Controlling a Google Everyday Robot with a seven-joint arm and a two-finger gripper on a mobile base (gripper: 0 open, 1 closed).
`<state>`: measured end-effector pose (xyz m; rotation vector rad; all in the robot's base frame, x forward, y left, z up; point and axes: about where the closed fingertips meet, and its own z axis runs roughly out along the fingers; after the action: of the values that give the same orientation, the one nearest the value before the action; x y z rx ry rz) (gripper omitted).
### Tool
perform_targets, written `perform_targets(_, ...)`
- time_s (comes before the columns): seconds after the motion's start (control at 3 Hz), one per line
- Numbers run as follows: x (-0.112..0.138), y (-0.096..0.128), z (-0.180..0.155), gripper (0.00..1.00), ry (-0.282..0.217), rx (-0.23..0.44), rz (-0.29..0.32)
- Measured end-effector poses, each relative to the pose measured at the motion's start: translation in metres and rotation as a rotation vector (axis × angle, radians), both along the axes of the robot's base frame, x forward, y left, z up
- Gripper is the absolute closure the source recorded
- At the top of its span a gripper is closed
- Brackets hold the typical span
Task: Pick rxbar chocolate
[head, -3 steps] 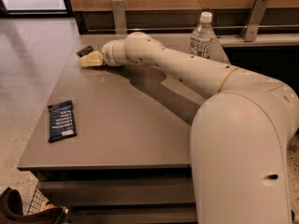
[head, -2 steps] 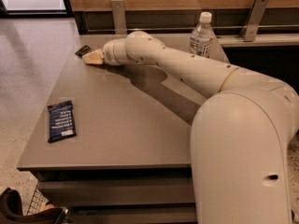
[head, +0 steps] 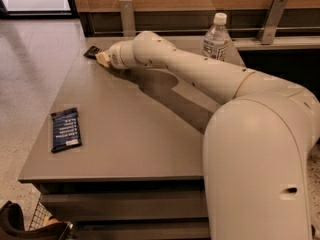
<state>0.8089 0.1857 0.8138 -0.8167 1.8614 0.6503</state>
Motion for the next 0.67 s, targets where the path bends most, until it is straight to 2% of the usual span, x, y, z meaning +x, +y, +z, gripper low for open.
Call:
perform_targets(0.33, -0.0001, 0.0003, 0.0012, 1.00, 0.000, 0.000, 0.000)
perform_targets(0.67, -0.0001, 0.0002, 0.0014, 1.00, 0.000, 0.000, 0.000)
